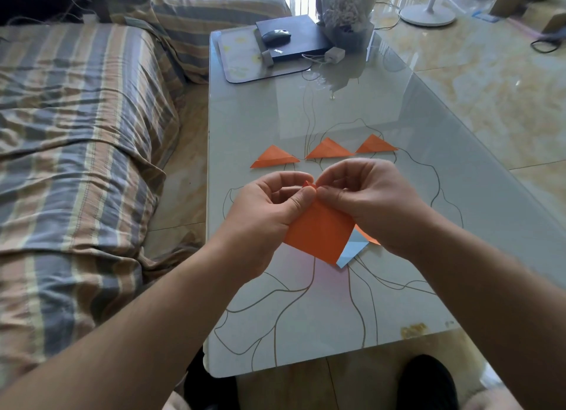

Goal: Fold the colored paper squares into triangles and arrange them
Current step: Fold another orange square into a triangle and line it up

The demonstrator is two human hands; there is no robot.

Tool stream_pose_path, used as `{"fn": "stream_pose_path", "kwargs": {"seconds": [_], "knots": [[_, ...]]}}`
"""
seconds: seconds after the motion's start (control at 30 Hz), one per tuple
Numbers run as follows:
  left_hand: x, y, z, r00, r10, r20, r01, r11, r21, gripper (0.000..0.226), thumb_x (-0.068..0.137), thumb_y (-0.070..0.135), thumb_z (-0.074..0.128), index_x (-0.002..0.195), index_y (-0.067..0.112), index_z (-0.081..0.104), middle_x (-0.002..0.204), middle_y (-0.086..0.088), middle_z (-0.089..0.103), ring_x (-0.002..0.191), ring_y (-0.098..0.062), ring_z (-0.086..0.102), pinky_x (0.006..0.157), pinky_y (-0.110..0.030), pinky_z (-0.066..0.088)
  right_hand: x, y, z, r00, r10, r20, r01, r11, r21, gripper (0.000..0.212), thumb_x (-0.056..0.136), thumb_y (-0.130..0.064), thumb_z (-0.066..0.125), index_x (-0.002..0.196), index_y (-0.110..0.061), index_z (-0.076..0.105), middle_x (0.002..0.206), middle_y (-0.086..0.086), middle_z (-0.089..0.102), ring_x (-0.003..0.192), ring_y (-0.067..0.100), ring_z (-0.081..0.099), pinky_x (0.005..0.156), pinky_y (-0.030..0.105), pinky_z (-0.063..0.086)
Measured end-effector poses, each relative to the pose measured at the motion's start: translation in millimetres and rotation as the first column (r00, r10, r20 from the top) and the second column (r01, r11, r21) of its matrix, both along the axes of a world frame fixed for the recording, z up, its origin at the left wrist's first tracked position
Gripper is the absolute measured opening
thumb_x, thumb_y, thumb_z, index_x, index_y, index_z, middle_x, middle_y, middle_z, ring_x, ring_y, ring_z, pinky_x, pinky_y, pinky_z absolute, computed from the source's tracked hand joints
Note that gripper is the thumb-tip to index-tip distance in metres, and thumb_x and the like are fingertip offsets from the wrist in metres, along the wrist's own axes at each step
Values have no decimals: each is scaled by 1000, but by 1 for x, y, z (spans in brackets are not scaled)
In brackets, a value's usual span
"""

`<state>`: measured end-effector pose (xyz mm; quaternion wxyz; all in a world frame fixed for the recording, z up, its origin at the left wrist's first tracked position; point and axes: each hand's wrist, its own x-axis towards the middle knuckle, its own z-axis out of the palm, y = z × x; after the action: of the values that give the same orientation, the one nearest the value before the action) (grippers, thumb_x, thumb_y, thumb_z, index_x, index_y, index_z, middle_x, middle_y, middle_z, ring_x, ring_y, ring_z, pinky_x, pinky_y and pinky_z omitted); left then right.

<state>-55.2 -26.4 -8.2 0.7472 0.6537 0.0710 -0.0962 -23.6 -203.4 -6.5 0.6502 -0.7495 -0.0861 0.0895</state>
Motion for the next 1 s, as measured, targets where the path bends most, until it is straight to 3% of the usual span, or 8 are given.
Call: {"fn": "stream_pose_path", "kwargs": {"seconds": [0.13,0.33,0.5,0.63,0.8,0.9,1.0], "knots": [[-1,-1,3,1000,5,-2,-5,1000,8,37,75,27,75,108,12,74,108,-19,76,107,-37,72,96,-54,58,0,-1,2,1000,15,5,-15,1000,4,17,92,-4,74,87,-19,79,84,4,78,76,10,69,69,23,55],[0,-1,2,999,16,-50,-18,999,-27,41,75,26,75,111,8,74,108,-19,77,106,-35,74,94,-50,60,-1,-2,6,999,15,46,-14,1000,-14,16,93,-5,74,87,-19,80,83,-4,77,78,7,69,73,23,57],[2,-2,2,994,30,-107,-41,994,-103,38,78,24,73,111,6,74,107,-19,77,97,-30,75,88,-44,63,-2,-2,8,998,6,56,-4,1000,-24,17,92,-5,75,87,-21,80,87,-1,78,81,7,70,78,27,58],[2,-2,4,979,13,-204,-57,975,-213,22,91,16,67,110,5,74,107,-20,77,91,-26,76,79,-38,65,-3,-1,9,999,5,52,-3,999,-41,18,92,-7,76,87,-23,80,89,-2,79,83,8,70,80,27,58],[3,-2,5,956,32,-290,-121,947,-297,15,95,12,66,108,5,71,93,-16,76,78,-22,74,78,-38,63,-1,-4,5,996,-1,84,8,997,-82,18,91,-10,77,88,-27,74,82,-12,70,72,14,60,68,31,52],[2,-4,5,952,60,-300,-158,936,-315,10,97,9,65,105,8,70,88,-12,75,72,-19,72,66,-30,62,-1,-3,2,992,-7,123,28,984,-177,12,89,-14,79,83,-24,74,69,-20,65,62,6,55,63,25,46],[1,-6,4,959,99,-267,-179,939,-295,11,97,7,65,105,10,70,86,-9,76,70,-16,72,62,-27,61,-3,0,1,990,-23,136,50,978,-202,9,88,-18,80,83,-25,78,74,-19,69,63,1,58,66,25,47]]}}
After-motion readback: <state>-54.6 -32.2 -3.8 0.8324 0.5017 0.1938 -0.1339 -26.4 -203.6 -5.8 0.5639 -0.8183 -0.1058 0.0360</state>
